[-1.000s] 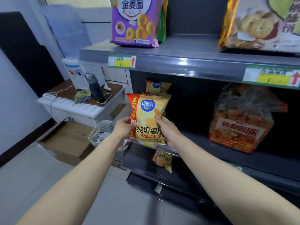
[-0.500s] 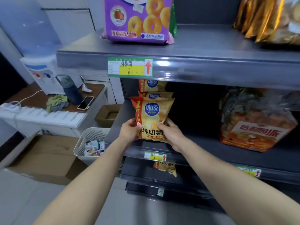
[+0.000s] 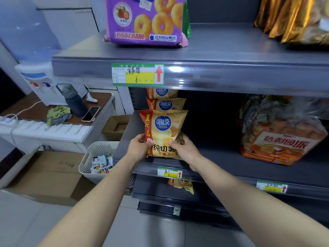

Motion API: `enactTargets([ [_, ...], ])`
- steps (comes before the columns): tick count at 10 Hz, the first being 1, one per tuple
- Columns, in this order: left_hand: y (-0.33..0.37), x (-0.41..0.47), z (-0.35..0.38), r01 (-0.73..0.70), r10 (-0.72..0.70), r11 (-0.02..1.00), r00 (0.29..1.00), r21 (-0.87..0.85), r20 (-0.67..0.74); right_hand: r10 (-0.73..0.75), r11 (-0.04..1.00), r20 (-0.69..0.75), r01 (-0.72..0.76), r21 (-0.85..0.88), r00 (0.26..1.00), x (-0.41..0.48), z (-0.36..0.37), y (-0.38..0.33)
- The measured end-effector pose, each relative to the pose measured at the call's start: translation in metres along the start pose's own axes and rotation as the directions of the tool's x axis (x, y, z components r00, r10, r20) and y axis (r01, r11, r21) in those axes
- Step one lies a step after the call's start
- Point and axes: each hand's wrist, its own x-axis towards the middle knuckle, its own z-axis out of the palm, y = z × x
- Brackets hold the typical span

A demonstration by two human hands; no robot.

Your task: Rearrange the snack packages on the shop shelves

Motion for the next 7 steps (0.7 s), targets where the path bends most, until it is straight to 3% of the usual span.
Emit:
enactTargets([
  [7, 0.007, -0.03, -0.007, -0.003, 0.007, 0.99, 1.0, 0.14, -0.024, 0.006, 0.998, -0.03, -0.008, -0.067, 1.0, -0.042, -0.013, -0.012],
])
